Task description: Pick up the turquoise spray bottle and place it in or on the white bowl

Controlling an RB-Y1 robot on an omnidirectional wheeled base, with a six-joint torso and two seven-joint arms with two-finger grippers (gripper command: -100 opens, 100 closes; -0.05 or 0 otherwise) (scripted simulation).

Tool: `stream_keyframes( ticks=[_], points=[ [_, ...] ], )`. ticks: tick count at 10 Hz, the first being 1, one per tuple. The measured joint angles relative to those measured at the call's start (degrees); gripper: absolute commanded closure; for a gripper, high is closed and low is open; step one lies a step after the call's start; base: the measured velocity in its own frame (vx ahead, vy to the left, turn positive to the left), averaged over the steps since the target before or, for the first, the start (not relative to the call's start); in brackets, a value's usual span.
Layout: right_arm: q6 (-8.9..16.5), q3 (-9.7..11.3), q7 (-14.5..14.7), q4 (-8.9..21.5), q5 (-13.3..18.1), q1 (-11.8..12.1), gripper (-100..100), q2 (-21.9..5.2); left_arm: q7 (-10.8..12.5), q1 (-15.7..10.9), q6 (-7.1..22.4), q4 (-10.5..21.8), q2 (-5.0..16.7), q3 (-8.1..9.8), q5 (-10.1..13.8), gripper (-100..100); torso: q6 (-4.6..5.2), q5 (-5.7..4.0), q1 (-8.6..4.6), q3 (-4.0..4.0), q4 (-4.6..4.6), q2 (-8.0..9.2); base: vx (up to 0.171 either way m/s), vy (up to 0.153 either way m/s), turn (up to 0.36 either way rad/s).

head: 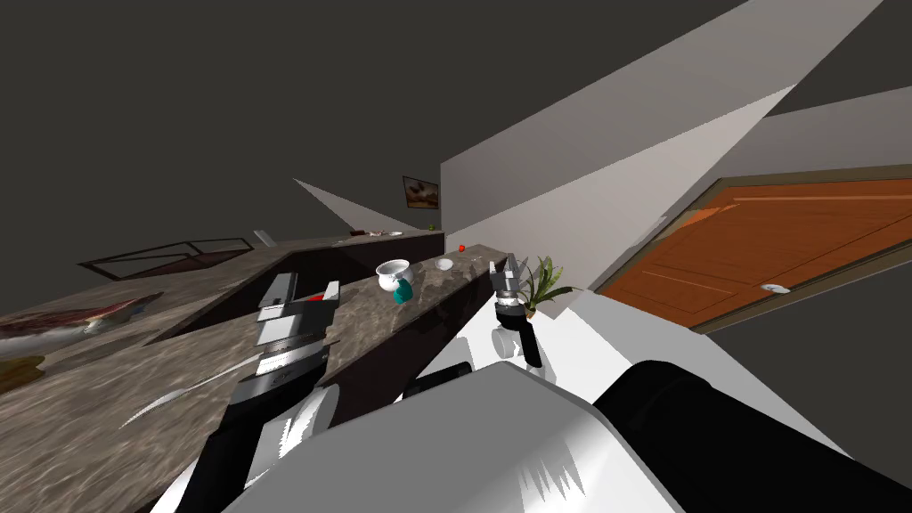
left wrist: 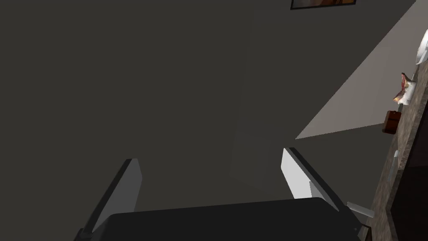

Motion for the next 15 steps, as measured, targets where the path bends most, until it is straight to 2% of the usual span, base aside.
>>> stream_keyframes(
  ticks=[5, 11, 15],
  points=[
    [0.00, -0.01, 0.00, 0.00, 0.00, -0.01, 0, -0.01, -1.71, 0.64, 1.38, 1.02, 6.47, 2.10, -1.45, -100, -0.01, 0.10, 0.46, 0.16, 0.06, 0.27, -0.064, 0.092, 0.022],
    [0.00, -0.01, 0.00, 0.01, 0.00, -0.01, 0, -0.01, -5.14, 1.48, 4.26, 4.45, 16.98, 5.97, -5.09, -100, 0.00, 0.14, 0.59, 0.21, 0.08, 0.36, -0.082, 0.129, -0.025],
    [0.00, 0.00, 0.00, 0.00, 0.00, -0.01, 0, -0.01, -6.98, 1.90, 4.86, 7.60, 23.22, 7.31, -7.53, -100, 0.02, 0.07, 0.29, 0.11, 0.05, 0.19, -0.049, 0.077, -0.079]
  ],
)
